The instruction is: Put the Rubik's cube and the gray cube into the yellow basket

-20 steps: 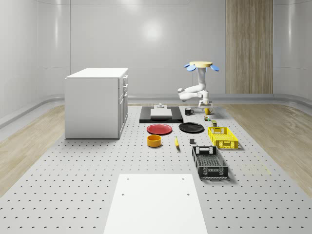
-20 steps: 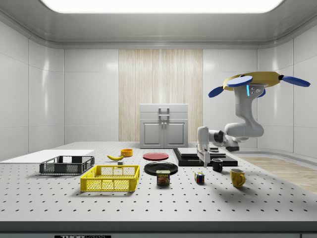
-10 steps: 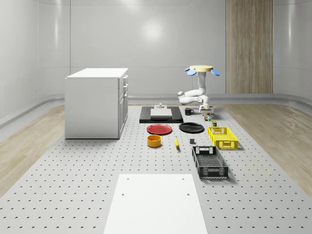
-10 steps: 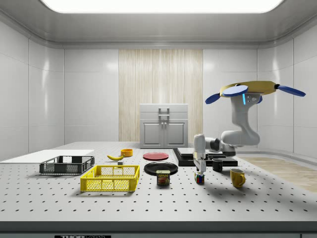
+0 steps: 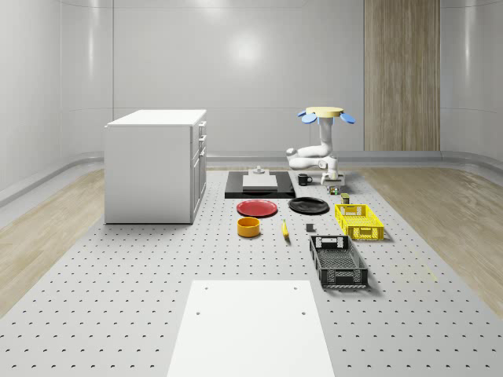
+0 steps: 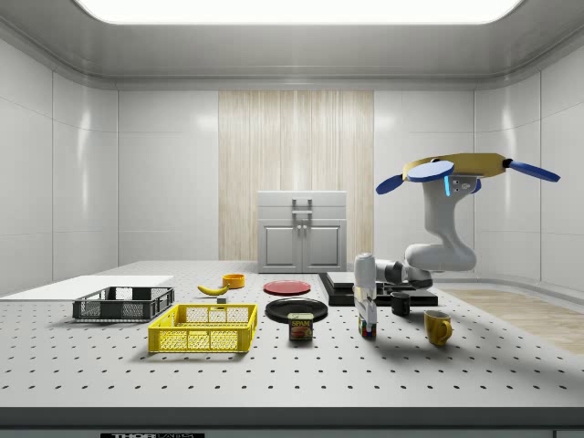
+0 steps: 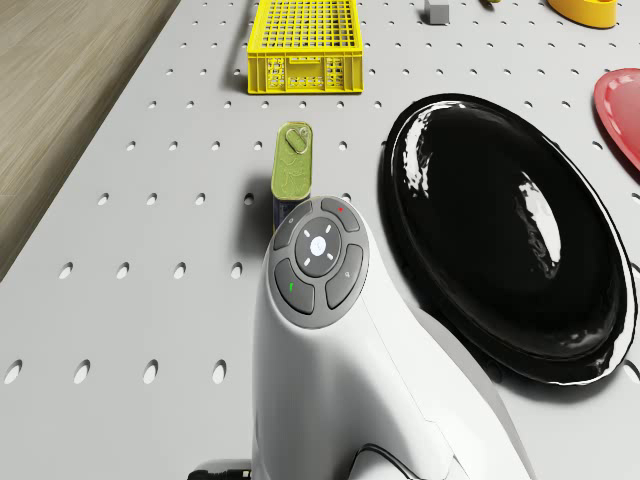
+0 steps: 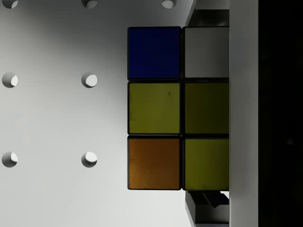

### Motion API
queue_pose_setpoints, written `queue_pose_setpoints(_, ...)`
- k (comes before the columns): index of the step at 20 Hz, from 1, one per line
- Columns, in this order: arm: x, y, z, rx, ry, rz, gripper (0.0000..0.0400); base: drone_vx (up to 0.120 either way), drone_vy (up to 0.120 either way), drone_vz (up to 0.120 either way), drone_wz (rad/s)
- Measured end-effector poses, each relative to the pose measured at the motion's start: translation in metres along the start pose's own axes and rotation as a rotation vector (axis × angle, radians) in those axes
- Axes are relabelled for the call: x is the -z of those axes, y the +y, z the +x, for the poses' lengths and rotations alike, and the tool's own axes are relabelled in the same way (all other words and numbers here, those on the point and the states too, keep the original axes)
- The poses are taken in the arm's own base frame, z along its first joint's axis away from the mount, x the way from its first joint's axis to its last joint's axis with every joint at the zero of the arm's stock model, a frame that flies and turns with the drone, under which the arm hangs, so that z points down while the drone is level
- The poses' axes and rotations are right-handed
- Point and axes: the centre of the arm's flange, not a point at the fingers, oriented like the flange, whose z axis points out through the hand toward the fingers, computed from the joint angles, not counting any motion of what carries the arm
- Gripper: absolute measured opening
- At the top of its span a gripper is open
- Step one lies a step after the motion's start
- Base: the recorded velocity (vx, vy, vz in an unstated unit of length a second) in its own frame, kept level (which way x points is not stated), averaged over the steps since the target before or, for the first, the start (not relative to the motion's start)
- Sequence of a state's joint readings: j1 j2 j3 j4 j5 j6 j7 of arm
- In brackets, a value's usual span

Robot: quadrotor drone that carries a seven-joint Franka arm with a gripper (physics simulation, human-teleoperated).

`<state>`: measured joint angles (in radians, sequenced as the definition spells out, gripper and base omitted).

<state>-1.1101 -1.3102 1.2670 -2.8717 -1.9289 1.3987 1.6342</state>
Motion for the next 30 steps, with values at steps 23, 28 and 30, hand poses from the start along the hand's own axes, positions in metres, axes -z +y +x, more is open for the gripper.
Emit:
queue_pose_setpoints(23, 0.009, 0.0, 0.0, 0.0, -0.001, 0.001, 0.0325, 0.0, 0.0, 0.0, 0.0)
queue_pose_setpoints(28, 0.031, 0.0, 0.0, 0.0, -0.003, 0.002, 0.0323, 0.0, 0.0, 0.096, 0.0)
queue_pose_setpoints(30, 0.037, 0.0, 0.0, 0.0, -0.003, 0.002, 0.0322, 0.0, 0.0, 0.12, 0.0)
